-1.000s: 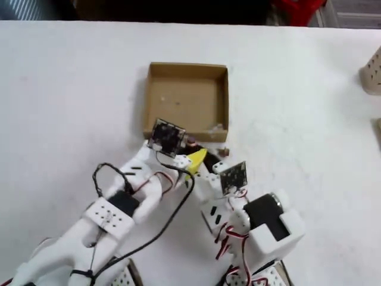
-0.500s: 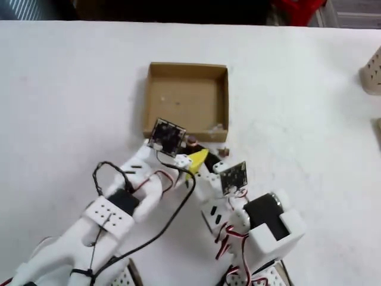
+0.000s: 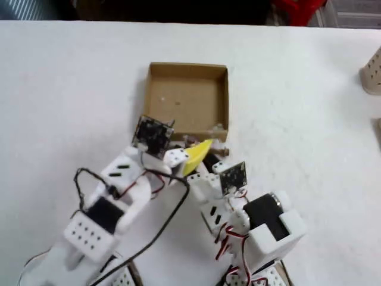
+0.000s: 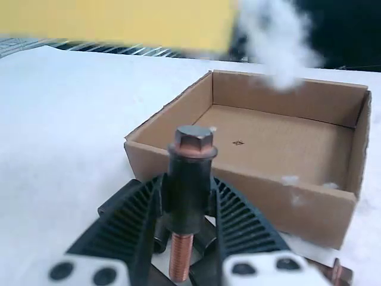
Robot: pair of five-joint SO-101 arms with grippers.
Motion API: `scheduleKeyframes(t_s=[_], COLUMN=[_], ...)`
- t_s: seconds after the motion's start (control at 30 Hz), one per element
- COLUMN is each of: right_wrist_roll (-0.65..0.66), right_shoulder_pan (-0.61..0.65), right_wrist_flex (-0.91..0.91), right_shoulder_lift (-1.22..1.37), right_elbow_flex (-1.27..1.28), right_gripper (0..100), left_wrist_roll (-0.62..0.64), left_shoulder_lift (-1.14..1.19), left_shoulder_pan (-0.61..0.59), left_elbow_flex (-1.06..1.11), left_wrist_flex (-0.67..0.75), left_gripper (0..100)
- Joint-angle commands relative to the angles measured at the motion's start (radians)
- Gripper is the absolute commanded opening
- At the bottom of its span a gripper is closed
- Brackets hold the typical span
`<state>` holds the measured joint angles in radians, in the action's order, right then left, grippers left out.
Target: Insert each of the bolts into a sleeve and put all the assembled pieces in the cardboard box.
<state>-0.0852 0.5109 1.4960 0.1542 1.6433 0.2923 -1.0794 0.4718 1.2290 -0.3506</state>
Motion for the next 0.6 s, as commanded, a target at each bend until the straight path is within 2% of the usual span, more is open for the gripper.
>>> scheduleKeyframes(t_s=[0.0,0.17,0.37,0.57], right_wrist_roll=[0.000,0.000,0.000,0.000], right_shoulder_pan=[-0.012,-0.016,-0.054,-0.059], right_wrist_flex=[0.008,0.008,0.008,0.008], right_shoulder_lift=[-0.007,-0.008,-0.008,-0.012], right_elbow_flex=[-0.005,-0.005,-0.018,-0.018], right_gripper=[1.8,1.8,1.8,1.7], left_wrist_roll=[-0.002,-0.002,-0.002,-0.009], left_shoulder_lift=[-0.263,-0.429,-0.452,-0.453], left_shoulder_pan=[-0.024,-0.160,-0.328,-0.450], left_elbow_flex=[-0.051,-0.049,-0.040,0.123], left_wrist_flex=[-0.241,-0.387,-0.512,-0.532], left_gripper=[34,34,34,35])
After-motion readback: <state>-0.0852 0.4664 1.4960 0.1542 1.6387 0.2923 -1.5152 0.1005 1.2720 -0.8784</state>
